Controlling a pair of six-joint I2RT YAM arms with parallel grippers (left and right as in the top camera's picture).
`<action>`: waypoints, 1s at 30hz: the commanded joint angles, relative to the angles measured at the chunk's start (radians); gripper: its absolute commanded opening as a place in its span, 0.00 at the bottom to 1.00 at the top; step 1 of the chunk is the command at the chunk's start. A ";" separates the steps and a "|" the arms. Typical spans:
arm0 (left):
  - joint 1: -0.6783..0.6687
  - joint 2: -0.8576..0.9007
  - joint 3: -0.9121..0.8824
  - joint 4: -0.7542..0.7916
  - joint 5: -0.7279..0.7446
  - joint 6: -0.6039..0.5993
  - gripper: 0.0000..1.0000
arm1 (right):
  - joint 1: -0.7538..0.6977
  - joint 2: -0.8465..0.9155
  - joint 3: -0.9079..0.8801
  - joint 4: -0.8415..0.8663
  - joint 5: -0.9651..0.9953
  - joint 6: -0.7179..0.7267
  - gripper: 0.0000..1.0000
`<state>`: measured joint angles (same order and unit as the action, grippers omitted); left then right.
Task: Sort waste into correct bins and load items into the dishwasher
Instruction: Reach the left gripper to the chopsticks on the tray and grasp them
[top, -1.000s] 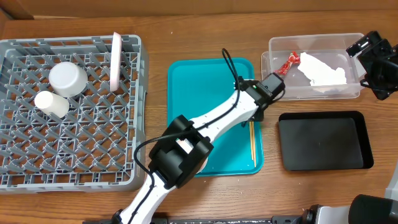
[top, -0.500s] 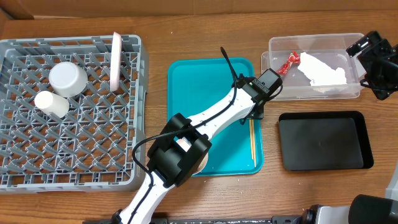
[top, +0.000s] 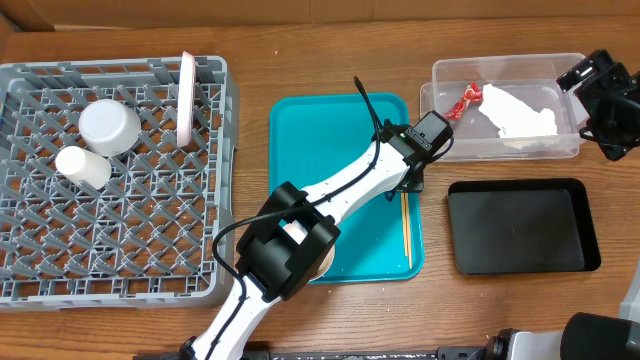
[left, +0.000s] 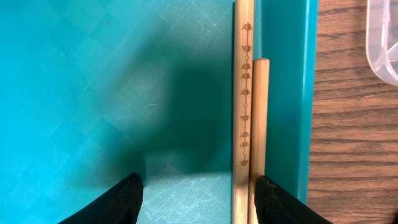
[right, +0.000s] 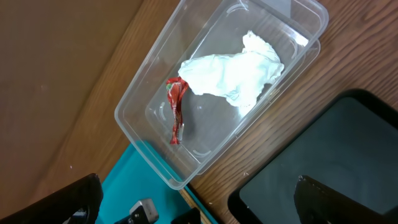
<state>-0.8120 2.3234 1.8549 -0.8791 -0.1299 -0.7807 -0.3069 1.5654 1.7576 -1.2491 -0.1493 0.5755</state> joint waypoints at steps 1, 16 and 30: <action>-0.006 0.033 -0.054 -0.005 0.001 0.018 0.53 | -0.003 0.001 0.011 0.006 0.010 0.003 1.00; -0.006 0.042 -0.055 -0.010 0.022 0.019 0.47 | -0.003 0.001 0.011 0.006 0.010 0.003 1.00; -0.005 0.045 -0.120 0.098 0.018 0.014 0.04 | -0.003 0.001 0.011 0.006 0.010 0.003 1.00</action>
<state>-0.8116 2.3108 1.7977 -0.7841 -0.1371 -0.7654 -0.3069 1.5654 1.7576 -1.2484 -0.1490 0.5762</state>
